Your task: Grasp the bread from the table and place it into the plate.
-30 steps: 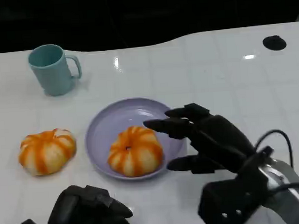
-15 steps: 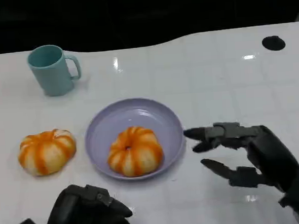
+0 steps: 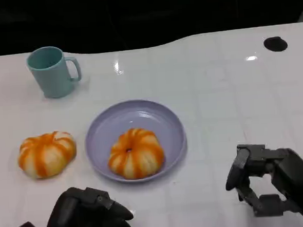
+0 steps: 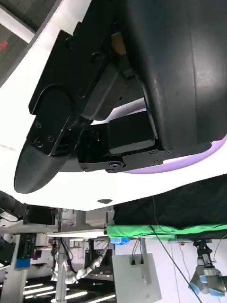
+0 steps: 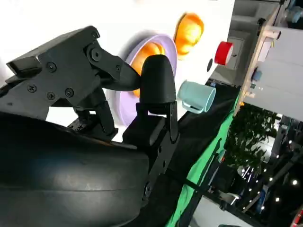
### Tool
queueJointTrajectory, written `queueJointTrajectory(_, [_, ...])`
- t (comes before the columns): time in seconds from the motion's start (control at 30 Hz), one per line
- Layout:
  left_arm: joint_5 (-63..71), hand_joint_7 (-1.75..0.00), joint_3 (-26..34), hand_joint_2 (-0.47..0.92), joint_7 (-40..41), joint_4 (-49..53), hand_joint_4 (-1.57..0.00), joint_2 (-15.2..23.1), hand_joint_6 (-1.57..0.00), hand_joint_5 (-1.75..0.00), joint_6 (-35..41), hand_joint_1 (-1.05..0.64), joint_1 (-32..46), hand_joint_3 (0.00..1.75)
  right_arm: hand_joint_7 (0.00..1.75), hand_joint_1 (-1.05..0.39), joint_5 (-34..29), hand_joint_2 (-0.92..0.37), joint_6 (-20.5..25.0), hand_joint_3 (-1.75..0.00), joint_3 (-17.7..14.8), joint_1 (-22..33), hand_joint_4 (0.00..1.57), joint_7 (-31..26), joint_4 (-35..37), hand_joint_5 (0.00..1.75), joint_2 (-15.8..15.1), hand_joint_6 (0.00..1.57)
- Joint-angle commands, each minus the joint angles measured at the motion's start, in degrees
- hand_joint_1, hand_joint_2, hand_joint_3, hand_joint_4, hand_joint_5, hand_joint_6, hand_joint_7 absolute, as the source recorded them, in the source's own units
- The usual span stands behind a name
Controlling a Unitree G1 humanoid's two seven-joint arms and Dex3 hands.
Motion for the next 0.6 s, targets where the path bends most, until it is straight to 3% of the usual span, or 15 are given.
queueJointTrajectory(0.03, [0.4,-0.23,0.4,0.90,0.4,0.7,-1.46,1.1,-1.57,-0.62,-1.1,-1.05,-0.3,0.01,1.52,-0.12,-0.8,-0.49,-2.7,-1.19,-1.2,0.6,0.82,-0.5,2.9,1.75,0.0,0.74])
queueJointTrajectory(0.23, [0.4,-0.23,0.5,0.90,0.4,1.7,-1.45,1.1,-1.57,-0.62,-1.6,-1.05,-0.7,0.01,1.52,-0.16,-0.7,-0.48,-8.2,-1.21,-1.8,-1.7,0.84,-0.2,9.0,1.75,0.2,0.72])
queueJointTrajectory(0.6, [0.4,-0.24,0.5,0.89,0.7,1.7,-1.46,0.9,-1.57,-0.62,-1.1,-1.05,-0.5,0.00,1.53,-0.17,-1.0,-0.46,-11.1,-1.23,-2.2,-2.9,0.87,0.0,12.6,1.75,0.6,0.72])
